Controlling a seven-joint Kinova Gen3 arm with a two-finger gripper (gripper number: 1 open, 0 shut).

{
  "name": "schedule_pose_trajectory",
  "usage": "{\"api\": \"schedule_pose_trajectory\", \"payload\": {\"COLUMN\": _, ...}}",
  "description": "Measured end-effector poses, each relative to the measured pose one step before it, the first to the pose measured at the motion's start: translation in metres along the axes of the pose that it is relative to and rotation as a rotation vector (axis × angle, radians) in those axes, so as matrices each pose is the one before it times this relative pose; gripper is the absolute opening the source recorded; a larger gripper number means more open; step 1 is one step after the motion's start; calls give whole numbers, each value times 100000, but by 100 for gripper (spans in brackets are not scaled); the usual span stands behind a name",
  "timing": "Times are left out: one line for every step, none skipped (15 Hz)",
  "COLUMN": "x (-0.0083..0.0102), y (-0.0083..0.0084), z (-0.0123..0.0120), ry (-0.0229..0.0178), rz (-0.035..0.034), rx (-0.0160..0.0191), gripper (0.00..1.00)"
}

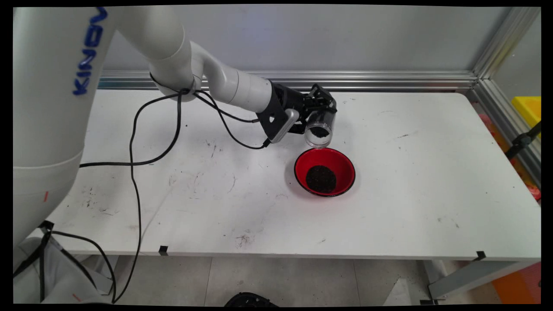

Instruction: Pour the black seasoning powder in the red bowl

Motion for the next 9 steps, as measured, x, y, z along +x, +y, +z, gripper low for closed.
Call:
{"api": "schedule_pose_trajectory", "payload": {"x": -26, "y": -28, "z": 23, "ry": -510, "rz": 962, "rx": 400, "gripper": 0}}
{"api": "schedule_pose_trajectory", "payload": {"x": -20, "y": -52, "z": 43, "ry": -534, "rz": 1128, "rx": 478, "gripper": 0}}
{"api": "schedule_pose_trajectory", "payload": {"x": -18, "y": -52, "z": 34, "ry": -550, "rz": 1066, "rx": 487, "gripper": 0}}
{"api": "schedule_pose_trajectory", "payload": {"x": -7, "y": -41, "z": 24, "ry": -460, "rz": 953, "rx": 423, "gripper": 0}}
{"api": "schedule_pose_trajectory", "payload": {"x": -3, "y": -47, "z": 23, "ry": -465, "rz": 1133, "rx": 512, "gripper": 0}}
{"api": "schedule_pose_trajectory", "payload": {"x": 0, "y": -48, "z": 24, "ry": -381, "rz": 1150, "rx": 517, "gripper": 0}}
{"api": "schedule_pose_trajectory", "payload": {"x": 22, "y": -40, "z": 27, "ry": -191, "rz": 1056, "rx": 462, "gripper": 0}}
{"api": "schedule_pose_trajectory", "payload": {"x": 30, "y": -33, "z": 13, "ry": -194, "rz": 1238, "rx": 513, "gripper": 0}}
{"api": "schedule_pose_trajectory", "payload": {"x": 35, "y": -31, "z": 10, "ry": -135, "rz": 1243, "rx": 512, "gripper": 0}}
